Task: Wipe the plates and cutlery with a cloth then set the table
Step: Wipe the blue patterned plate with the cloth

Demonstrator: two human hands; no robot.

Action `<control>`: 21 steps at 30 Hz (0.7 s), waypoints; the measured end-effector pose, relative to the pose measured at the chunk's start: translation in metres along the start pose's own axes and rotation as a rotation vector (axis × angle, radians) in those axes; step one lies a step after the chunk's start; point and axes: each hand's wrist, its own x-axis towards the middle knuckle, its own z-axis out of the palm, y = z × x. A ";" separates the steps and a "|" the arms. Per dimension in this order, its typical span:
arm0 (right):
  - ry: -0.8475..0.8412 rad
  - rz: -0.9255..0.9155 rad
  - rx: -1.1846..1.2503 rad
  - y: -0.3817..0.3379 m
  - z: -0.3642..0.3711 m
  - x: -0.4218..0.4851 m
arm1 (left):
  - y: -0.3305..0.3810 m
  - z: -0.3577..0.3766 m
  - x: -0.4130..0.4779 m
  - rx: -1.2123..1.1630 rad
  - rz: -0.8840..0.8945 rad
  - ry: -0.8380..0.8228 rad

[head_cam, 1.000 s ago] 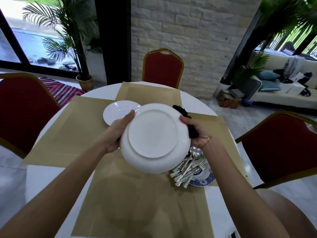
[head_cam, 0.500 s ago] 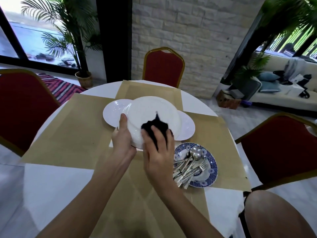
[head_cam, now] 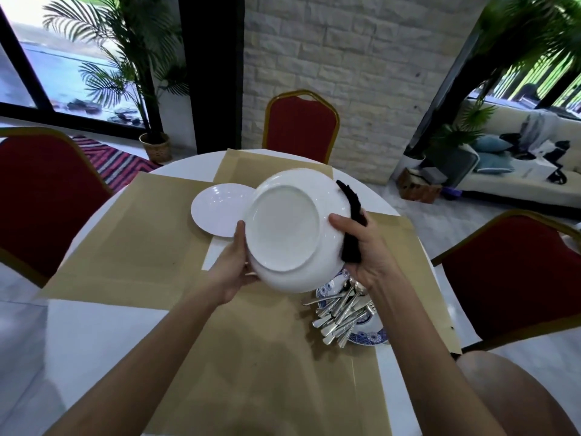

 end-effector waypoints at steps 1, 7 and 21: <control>-0.022 -0.059 -0.135 -0.006 0.004 -0.002 | 0.002 -0.003 0.001 0.106 -0.102 0.000; -0.461 -0.247 -1.080 0.003 0.025 -0.030 | 0.019 -0.024 -0.003 -0.305 -0.413 -0.306; -0.837 -0.265 -1.936 0.015 -0.041 0.008 | -0.020 -0.026 -0.025 -0.107 -0.040 -0.059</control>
